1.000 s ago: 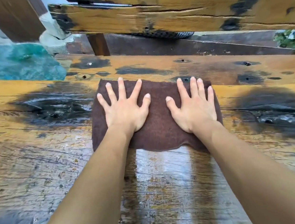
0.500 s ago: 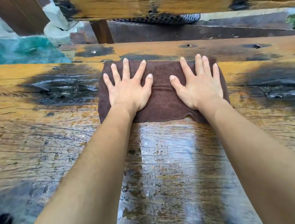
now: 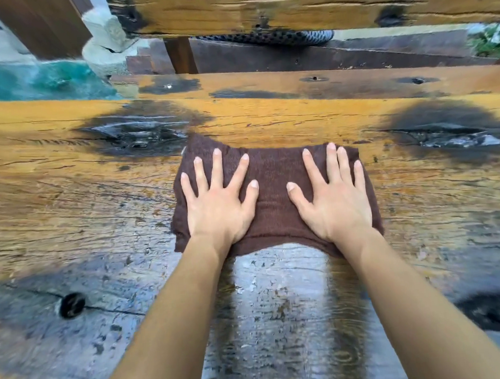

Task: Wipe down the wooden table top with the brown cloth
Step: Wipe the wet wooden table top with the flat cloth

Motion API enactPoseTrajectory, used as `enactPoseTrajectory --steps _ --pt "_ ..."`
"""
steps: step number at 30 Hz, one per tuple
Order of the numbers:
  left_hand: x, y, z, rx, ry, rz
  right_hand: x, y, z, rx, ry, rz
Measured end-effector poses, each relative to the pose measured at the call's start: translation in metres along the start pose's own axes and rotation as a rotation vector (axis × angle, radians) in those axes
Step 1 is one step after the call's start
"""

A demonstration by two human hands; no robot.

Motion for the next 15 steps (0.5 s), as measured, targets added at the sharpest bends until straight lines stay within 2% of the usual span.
enactPoseTrajectory --steps 15 --pt "-0.066 0.206 0.013 -0.038 -0.029 0.087 -0.066 0.214 0.036 0.025 0.008 0.089"
Point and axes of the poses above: each hand's wrist, its own y-axis away from the middle knuckle, its own z-axis out of the palm, x = y × z, the point moved 1 cm from there along -y, towards the middle knuckle, and after that the axes turned 6 degrees about -z, right-handed, at the moved point
